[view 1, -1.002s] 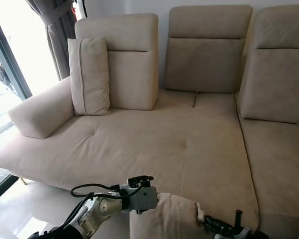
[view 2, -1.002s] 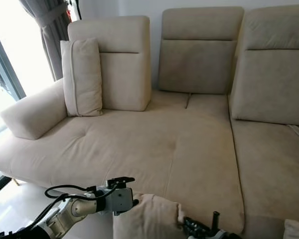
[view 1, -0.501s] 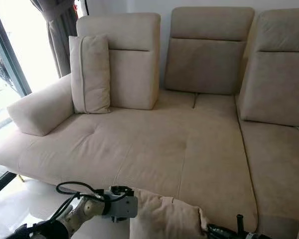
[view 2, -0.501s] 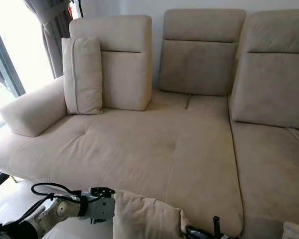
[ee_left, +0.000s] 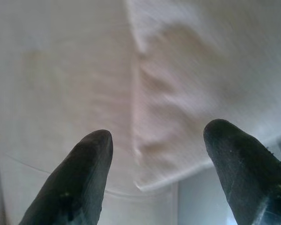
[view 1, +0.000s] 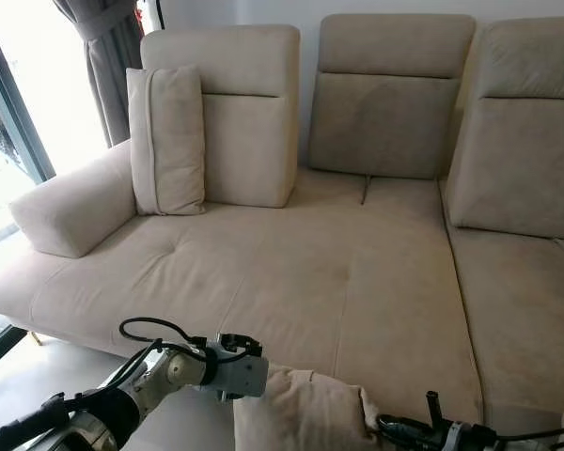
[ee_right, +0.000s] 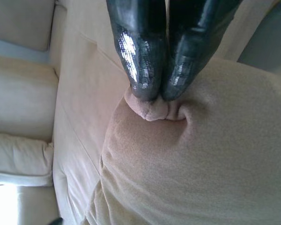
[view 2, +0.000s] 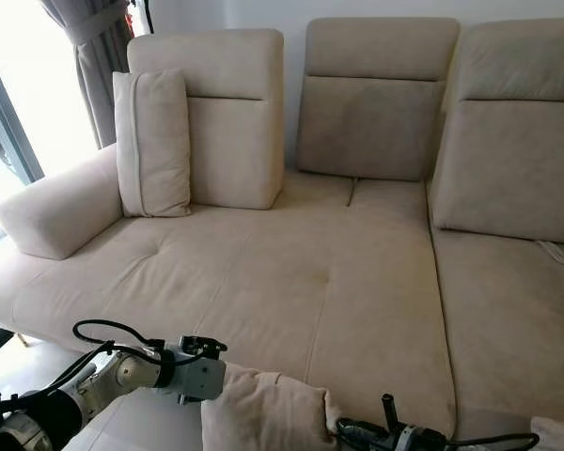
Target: Move the pillow to the sofa from floor
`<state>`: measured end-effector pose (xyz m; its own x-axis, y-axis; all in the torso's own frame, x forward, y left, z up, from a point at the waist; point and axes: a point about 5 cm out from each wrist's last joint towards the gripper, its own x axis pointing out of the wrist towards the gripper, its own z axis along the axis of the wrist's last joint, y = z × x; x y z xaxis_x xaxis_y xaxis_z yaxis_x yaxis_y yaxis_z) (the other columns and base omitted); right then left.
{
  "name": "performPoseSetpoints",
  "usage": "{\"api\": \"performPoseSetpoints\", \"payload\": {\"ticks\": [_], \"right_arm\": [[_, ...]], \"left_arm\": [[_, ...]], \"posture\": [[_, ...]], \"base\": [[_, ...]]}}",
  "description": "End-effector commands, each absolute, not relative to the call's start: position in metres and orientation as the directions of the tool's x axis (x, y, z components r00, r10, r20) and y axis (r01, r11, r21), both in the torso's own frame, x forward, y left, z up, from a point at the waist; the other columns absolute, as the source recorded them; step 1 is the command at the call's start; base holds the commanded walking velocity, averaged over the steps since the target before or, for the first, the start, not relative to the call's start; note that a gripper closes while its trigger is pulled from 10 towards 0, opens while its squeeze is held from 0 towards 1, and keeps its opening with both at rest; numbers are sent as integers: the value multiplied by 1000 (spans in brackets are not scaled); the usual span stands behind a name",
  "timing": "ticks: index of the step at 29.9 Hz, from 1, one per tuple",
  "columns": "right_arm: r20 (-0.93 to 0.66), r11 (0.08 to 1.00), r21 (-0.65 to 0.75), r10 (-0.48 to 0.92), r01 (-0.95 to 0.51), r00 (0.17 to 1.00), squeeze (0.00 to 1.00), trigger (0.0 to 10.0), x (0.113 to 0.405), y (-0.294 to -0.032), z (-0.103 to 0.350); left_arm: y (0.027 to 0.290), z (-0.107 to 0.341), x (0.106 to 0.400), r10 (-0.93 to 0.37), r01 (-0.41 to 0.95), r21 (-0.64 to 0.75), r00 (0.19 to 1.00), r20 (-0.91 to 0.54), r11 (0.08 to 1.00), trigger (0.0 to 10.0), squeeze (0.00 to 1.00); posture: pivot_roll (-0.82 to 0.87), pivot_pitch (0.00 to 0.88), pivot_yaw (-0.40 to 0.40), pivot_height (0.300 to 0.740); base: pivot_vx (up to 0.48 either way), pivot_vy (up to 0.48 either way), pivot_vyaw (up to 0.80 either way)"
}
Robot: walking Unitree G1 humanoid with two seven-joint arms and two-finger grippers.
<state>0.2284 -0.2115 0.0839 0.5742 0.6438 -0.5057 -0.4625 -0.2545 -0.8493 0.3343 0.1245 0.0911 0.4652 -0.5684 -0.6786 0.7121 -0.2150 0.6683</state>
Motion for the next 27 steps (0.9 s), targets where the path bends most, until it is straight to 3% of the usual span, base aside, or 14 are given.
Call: {"api": "performPoseSetpoints", "payload": {"ticks": [1, 6, 15, 17, 22, 27], "right_arm": [[-486, -272, -861, 687, -430, 540, 0, 0, 227, -202, 91], [-502, -307, -849, 719, -429, 480, 0, 0, 223, -190, 89], [-501, -316, -851, 731, -420, 463, 0, 0, 224, -185, 91], [-499, -333, -852, 748, -404, 438, 0, 0, 231, -174, 91], [-498, -336, -853, 752, -400, 432, 0, 0, 233, -170, 90], [-460, -318, -876, 777, -363, 430, 0, 0, 242, -155, 98]], "left_arm": [[136, 85, 332, -515, 729, 623, 432, -740, -284, 10000, 0], [139, 86, 334, -483, 730, 605, 425, -766, -317, 10000, 0], [139, 86, 335, -472, 731, 599, 424, -773, -325, 10000, 0], [123, 90, 338, -505, 725, 610, 413, -758, -322, 10000, 0], [118, 90, 337, -520, 724, 611, 404, -752, -321, 10000, 0], [114, 65, 317, -486, 777, 494, 281, -827, -391, 10000, 0]], "posture": [[140, 0, 40, 545], [144, 0, 38, 545], [144, 0, 38, 545], [141, 0, 37, 545], [141, 0, 38, 545], [146, 0, 36, 545]], "base": [[0, 0, 0], [0, 0, 0], [0, 0, 0], [0, 0, 0], [0, 0, 0], [0, 0, 0]]}}
